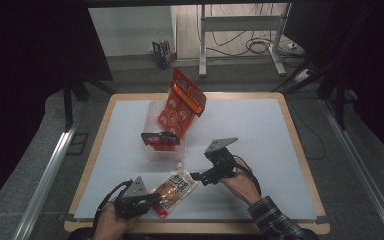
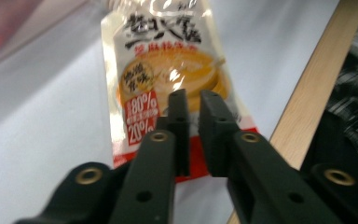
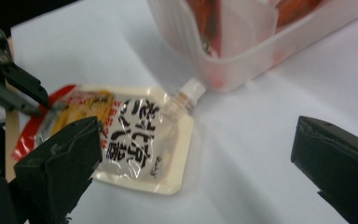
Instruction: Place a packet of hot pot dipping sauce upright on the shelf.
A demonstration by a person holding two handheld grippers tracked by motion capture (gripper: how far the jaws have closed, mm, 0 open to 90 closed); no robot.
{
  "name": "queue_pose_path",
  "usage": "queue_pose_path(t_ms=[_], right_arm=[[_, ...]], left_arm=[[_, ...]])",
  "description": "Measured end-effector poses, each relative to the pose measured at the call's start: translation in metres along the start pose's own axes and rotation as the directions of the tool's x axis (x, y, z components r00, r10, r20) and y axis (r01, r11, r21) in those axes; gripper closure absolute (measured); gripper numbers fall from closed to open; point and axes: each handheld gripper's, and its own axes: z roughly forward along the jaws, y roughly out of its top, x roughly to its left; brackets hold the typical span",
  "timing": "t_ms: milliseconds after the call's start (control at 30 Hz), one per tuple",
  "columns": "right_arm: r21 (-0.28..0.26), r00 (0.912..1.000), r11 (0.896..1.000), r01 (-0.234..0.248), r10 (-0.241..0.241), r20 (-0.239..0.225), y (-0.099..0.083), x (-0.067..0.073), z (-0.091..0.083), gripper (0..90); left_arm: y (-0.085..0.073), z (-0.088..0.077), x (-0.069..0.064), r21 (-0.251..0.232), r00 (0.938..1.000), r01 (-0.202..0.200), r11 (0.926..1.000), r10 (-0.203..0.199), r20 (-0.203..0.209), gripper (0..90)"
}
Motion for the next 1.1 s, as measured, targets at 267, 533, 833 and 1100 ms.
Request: queue_pose_path(t_ms=[267, 533, 833, 1100], right_arm=[[0.071, 0.9995, 0.997, 0.002, 0.000, -0.033, -0.010, 0.007, 0.019, 1.7], [0.102, 0.9965, 0.995, -0.010, 0.019, -0.081, -0.013, 0.013, 0.031, 1.9], [0.160, 0.9912, 0.987, -0.022, 0.042, -0.125, -0.018, 0.021, 0.049, 2.3], [0.161, 0.9829, 0.986, -0.052, 0.079, -0.166, -0.014, 0.024, 0.055, 2.3]], left_arm=[[-0.007, 0.007, 0.002, 0.046, 0.9997, 0.023, 0.9987, -0.023, -0.008, 90.0], [-0.014, 0.012, 0.005, 0.042, 0.9939, 0.110, 0.9930, -0.110, 0.005, 90.0], [-0.017, 0.011, 0.005, 0.030, 0.9891, 0.147, 0.9887, -0.147, 0.009, 90.0], [-0.018, 0.010, 0.004, 0.033, 0.9884, 0.152, 0.9879, -0.152, 0.003, 90.0]])
